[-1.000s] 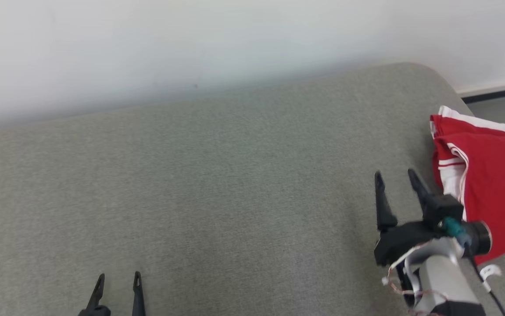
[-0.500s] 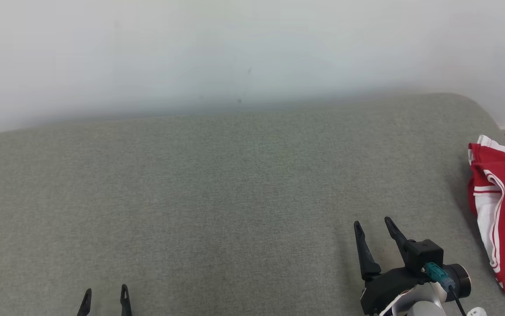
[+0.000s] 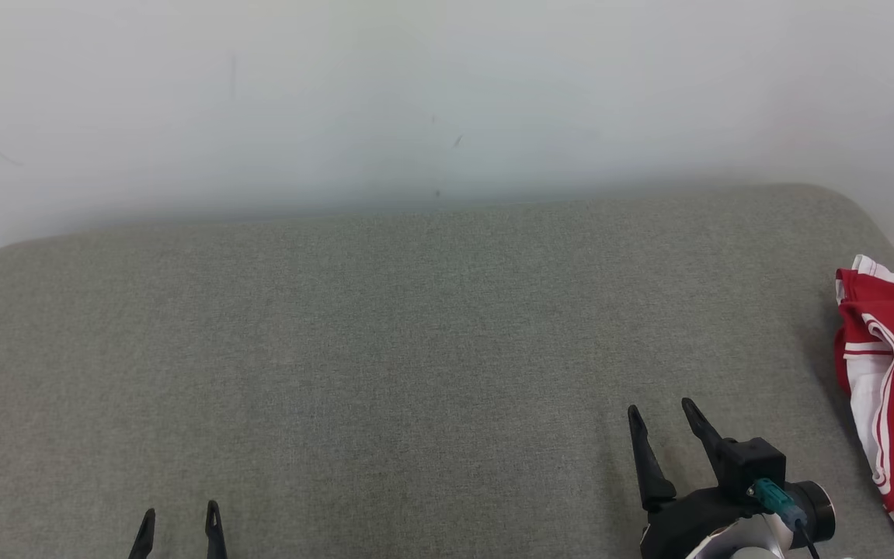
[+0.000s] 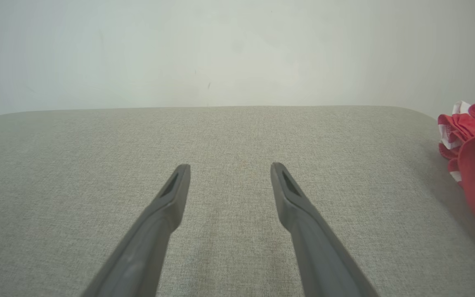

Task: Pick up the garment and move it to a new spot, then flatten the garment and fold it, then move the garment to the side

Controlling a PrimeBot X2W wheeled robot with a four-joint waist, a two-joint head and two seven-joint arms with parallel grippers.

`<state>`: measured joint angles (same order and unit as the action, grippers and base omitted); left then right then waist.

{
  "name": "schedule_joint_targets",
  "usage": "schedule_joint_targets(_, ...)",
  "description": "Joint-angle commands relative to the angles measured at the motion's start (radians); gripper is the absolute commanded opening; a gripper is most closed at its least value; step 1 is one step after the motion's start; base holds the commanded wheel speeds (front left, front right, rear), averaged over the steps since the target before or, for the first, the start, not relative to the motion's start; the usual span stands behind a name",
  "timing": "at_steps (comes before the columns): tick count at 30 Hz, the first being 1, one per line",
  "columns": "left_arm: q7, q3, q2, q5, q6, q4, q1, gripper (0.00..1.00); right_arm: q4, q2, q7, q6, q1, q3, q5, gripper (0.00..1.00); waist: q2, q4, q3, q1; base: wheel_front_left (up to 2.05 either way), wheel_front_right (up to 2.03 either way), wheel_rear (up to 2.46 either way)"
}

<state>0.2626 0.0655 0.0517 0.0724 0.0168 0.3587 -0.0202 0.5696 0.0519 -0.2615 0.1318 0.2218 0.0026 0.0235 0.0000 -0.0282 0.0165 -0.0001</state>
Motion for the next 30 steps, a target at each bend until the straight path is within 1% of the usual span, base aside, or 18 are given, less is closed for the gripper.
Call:
schedule_joint_targets(1, 0.003, 0.001, -0.001, 0.015, -0.001, 0.001, 0.000, 1.00, -0.004, -0.002, -0.004, -0.003, -0.019, 0.001, -0.008, 1.00, 0.0000, -0.002, 0.002, 0.0001, 0.00, 0.00, 0.00)
schedule_joint_targets(13, 0.003, -0.013, -0.002, 0.037, 0.015, 0.004, -0.022, 1.00, -0.005, -0.002, -0.004, -0.003, -0.052, 0.017, -0.009, 1.00, 0.0000, -0.011, 0.010, 0.0001, 0.00, 0.00, 0.00)
schedule_joint_targets(30, 0.003, -0.031, -0.001, 0.074, 0.024, 0.011, -0.044, 1.00, -0.018, -0.002, -0.004, -0.003, -0.078, 0.043, -0.004, 1.00, 0.0000, -0.023, 0.022, 0.0001, 0.00, 0.00, 0.00)
